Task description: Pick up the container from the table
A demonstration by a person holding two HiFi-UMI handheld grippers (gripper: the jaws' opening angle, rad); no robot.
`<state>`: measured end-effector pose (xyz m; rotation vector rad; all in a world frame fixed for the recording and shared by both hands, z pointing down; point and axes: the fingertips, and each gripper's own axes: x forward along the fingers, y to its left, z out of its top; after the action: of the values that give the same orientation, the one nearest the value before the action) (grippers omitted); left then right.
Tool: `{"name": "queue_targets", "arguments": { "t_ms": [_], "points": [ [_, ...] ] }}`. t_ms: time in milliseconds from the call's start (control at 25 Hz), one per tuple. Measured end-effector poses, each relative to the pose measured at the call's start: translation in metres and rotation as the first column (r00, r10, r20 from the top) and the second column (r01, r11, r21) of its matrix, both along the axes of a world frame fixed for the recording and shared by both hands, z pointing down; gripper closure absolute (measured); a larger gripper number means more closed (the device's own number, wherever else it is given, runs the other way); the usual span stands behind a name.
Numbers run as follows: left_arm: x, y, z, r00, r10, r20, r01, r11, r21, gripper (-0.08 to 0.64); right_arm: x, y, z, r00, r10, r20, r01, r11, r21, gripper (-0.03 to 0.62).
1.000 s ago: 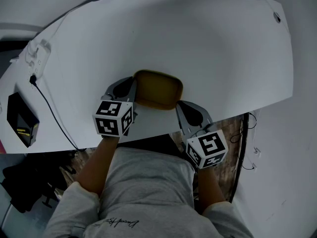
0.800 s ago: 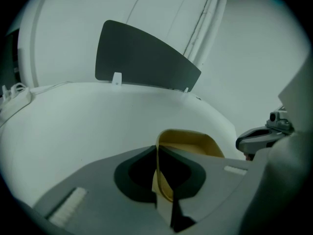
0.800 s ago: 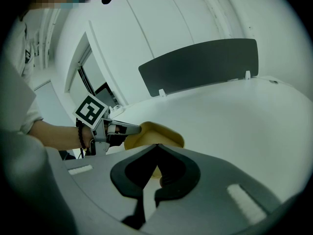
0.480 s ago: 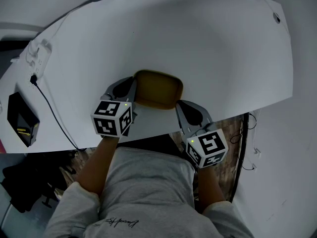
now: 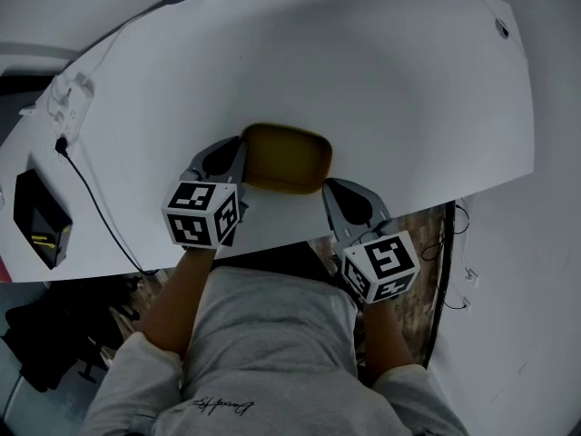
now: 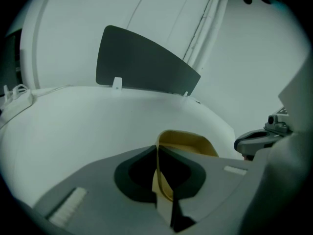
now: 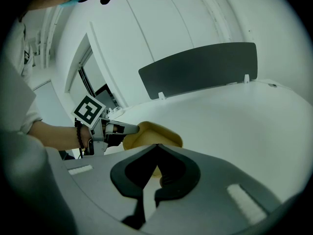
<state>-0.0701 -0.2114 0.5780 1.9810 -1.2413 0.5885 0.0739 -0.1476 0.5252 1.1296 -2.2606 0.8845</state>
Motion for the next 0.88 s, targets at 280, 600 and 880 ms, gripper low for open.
{"name": "queue_targets", "arguments": {
  "t_ms": [280, 600, 880],
  "points": [
    [0.003, -0.001, -0.008, 1.0, -0.008, -0.008, 0.008, 1.0, 0.014, 0.546, 0.006, -0.001, -0.007, 1.0, -0.002, -0.002, 0.002, 1.0, 0.012, 0.577],
    [0.008, 0.0, -0.016, 1.0, -0.01, -0.01, 0.011, 0.999, 0.03, 0.546, 0.012, 0.0, -0.011, 1.0, -0.007, -0.003, 0.007, 1.0, 0.024, 0.577],
    [0.011, 0.002, -0.025, 1.0, -0.019, -0.017, 0.019, 0.999, 0.043, 0.546, 0.013, 0.003, -0.018, 1.0, -0.017, 0.001, 0.017, 0.999, 0.038, 0.577]
  ]
}}
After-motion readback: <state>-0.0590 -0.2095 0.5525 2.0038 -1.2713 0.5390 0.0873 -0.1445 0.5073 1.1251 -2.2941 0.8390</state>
